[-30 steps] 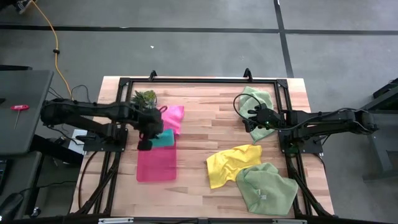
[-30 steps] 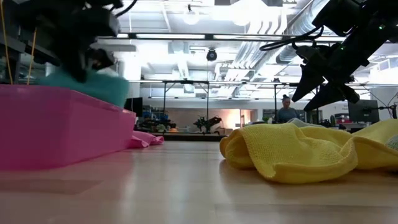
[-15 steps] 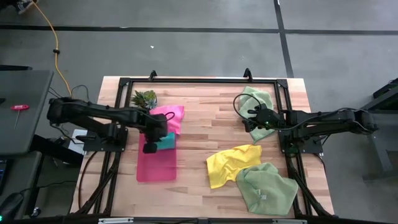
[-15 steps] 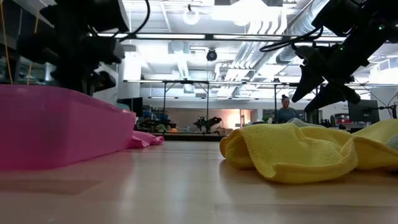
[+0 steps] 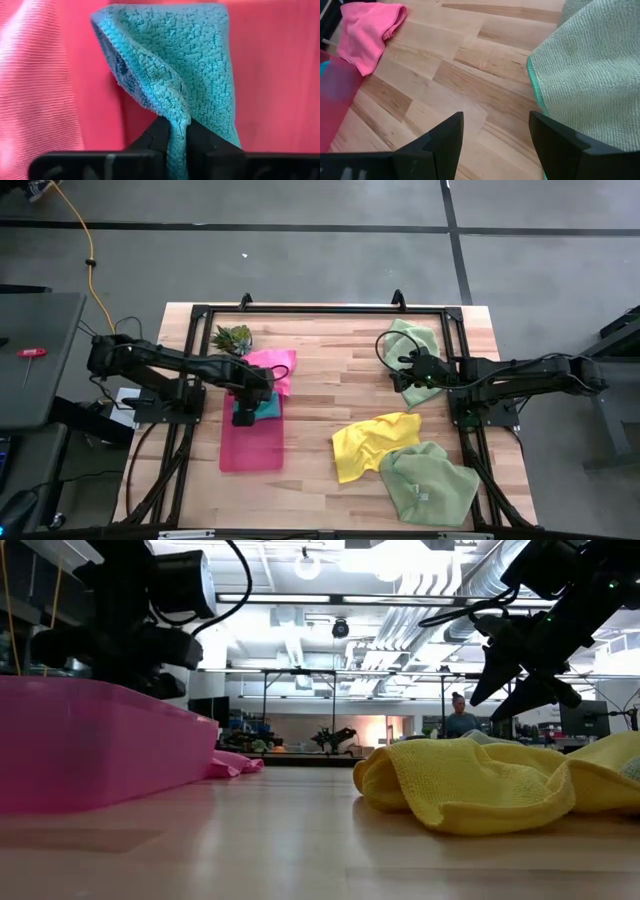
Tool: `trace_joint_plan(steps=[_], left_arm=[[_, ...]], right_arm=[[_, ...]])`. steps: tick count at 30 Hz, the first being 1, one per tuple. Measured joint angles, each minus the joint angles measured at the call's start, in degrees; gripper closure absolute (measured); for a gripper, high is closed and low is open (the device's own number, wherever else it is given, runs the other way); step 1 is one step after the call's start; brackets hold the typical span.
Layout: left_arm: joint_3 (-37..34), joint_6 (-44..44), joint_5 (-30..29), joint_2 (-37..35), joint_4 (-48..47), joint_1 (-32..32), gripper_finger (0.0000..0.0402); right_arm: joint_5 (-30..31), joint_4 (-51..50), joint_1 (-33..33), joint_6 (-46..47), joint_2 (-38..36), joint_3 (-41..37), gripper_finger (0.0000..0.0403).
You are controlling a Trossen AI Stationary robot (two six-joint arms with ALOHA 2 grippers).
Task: Fold microfiber towels
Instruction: Put the blue microfiber towel into the red bin, then fold the yellow microfiber towel
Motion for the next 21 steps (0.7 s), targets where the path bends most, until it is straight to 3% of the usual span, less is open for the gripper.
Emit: trace_joint_plan(steps=[10, 16, 21], left_arm=[[4.30, 1.60, -2.67, 0.00, -3.50, 0.11, 0.0240], [12.98, 3.40, -4.73, -0.35, -11.93, 0.16, 0.0173], [23.42, 7.25, -4.97, -0.36, -22.36, 1.75, 0.0148]], right_arm=[[0.00, 0.00, 0.00, -0.09, 0.00, 0.00, 0.0187], [0.00, 0.00, -0.01, -0.12, 0.01, 0.00, 0.0187], [0.00, 0.00, -0.02, -0.33, 0.00, 0.00, 0.0187]])
